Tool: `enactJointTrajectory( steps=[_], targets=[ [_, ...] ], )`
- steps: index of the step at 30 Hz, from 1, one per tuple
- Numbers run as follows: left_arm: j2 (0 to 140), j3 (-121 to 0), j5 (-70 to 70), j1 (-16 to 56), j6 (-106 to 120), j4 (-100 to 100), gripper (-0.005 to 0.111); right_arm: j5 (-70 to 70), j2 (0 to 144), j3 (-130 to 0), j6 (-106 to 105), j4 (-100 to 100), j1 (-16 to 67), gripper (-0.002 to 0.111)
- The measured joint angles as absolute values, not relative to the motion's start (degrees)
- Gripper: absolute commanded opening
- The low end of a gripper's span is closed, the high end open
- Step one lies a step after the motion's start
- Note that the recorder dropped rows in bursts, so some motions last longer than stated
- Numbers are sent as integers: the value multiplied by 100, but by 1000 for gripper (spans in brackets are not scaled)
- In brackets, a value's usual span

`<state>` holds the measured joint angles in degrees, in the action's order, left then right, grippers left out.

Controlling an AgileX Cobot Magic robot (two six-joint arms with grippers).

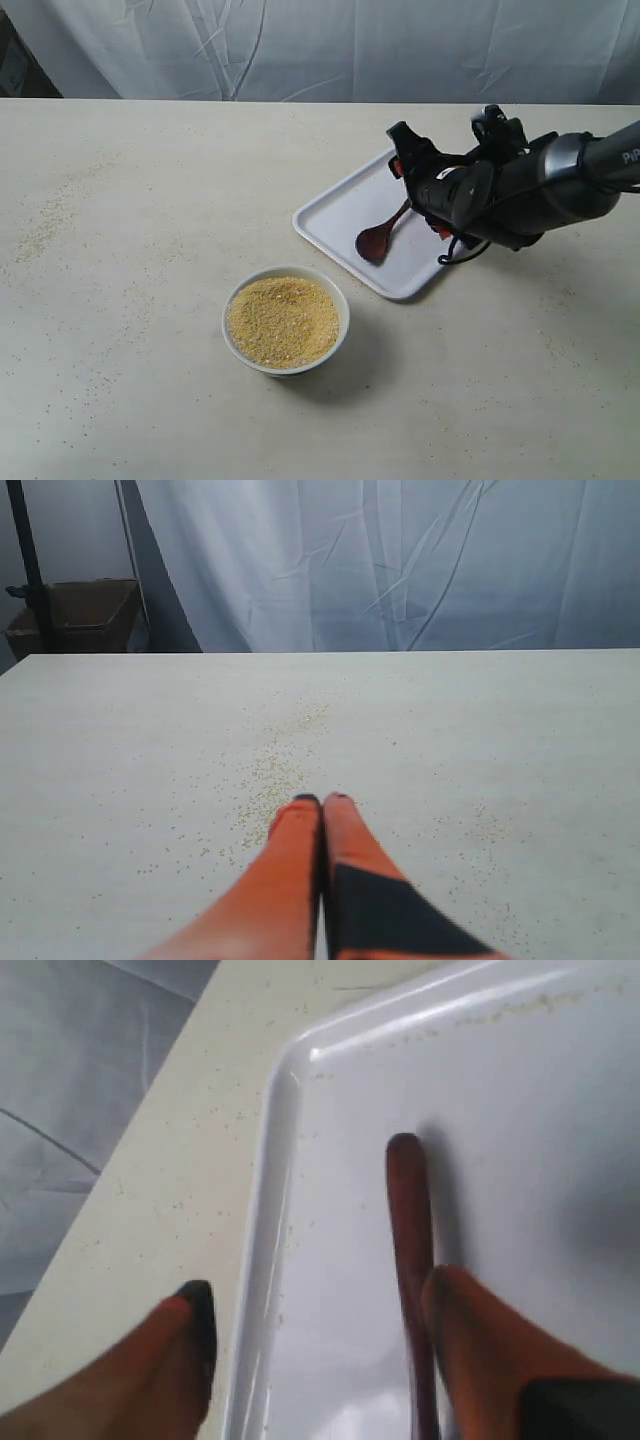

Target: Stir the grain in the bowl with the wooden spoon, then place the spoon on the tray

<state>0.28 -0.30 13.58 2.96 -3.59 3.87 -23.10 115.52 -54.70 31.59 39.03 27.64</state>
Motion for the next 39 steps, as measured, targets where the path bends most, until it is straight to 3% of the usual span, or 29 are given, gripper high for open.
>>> enactJointTrajectory(
  steps=[5,10,16,19,24,31,39],
  targets=[
    [28,-30,1358,296,-359,387,0,-1247,11222,-5470,2768,3692,2578,41],
    [28,-30,1358,296,-359,387,0,548,10459,-5516,1752,2196,2071,-2],
    [28,-30,1358,296,-359,387,0,3844,9458,-5820,996,-36,1455,0],
    [28,-30,1358,296,-359,387,0,4631,8918,-5604,1540,-963,1045,0],
    [28,-30,1358,296,-359,387,0,4539,6955,-4261,2123,-1703,523,0],
    [28,-30,1358,296,-359,387,0,3064,3583,-2658,1849,-1044,499,0],
    [28,-30,1358,296,-359,387,0,2686,923,-2242,1770,-876,499,0]
  ],
)
